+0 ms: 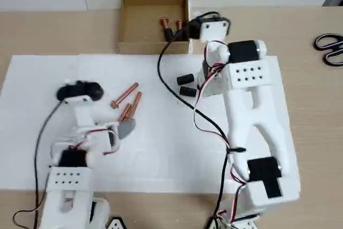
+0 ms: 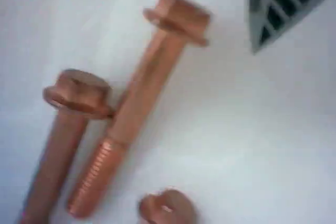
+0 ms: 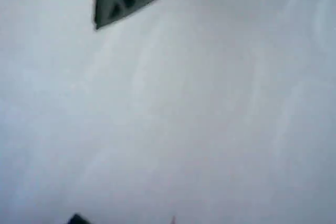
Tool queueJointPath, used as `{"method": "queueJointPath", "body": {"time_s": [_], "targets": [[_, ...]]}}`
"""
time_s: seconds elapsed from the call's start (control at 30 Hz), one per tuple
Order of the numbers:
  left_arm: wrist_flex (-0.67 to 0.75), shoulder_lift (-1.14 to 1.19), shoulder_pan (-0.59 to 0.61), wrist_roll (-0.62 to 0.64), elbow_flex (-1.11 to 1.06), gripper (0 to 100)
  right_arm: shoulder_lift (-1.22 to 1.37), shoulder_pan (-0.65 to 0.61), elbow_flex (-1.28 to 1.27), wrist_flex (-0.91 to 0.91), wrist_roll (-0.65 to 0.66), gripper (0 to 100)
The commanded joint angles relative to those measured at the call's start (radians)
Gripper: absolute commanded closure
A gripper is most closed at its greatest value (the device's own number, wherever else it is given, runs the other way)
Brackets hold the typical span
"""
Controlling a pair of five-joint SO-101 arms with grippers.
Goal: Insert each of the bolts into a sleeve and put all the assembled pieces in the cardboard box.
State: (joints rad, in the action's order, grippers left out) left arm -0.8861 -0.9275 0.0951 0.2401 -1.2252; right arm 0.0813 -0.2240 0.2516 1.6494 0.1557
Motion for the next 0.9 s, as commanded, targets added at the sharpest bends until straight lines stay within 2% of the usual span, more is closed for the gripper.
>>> {"method": "queueJointPath", "body": {"time_s": [0.0,0.17,0.3,0.57,0.87], "targets": [[-0.198,-0.011,0.075,-0.003,0.214,64,0.021,-0.031,0.002,-0.016,0.164,84.8],[-0.391,-0.015,0.126,-0.101,0.401,64,0.065,-0.087,0.003,-0.07,0.325,84.9],[-0.476,-0.015,0.175,-0.109,0.458,64,0.131,-0.09,0.003,-0.182,0.393,84.9],[-0.525,-0.015,0.216,-0.109,0.456,64,0.278,-0.094,0.068,-0.232,0.54,84.6],[-0.522,-0.015,0.216,-0.109,0.456,64,0.472,-0.097,0.25,-0.232,0.58,84.6]]}}
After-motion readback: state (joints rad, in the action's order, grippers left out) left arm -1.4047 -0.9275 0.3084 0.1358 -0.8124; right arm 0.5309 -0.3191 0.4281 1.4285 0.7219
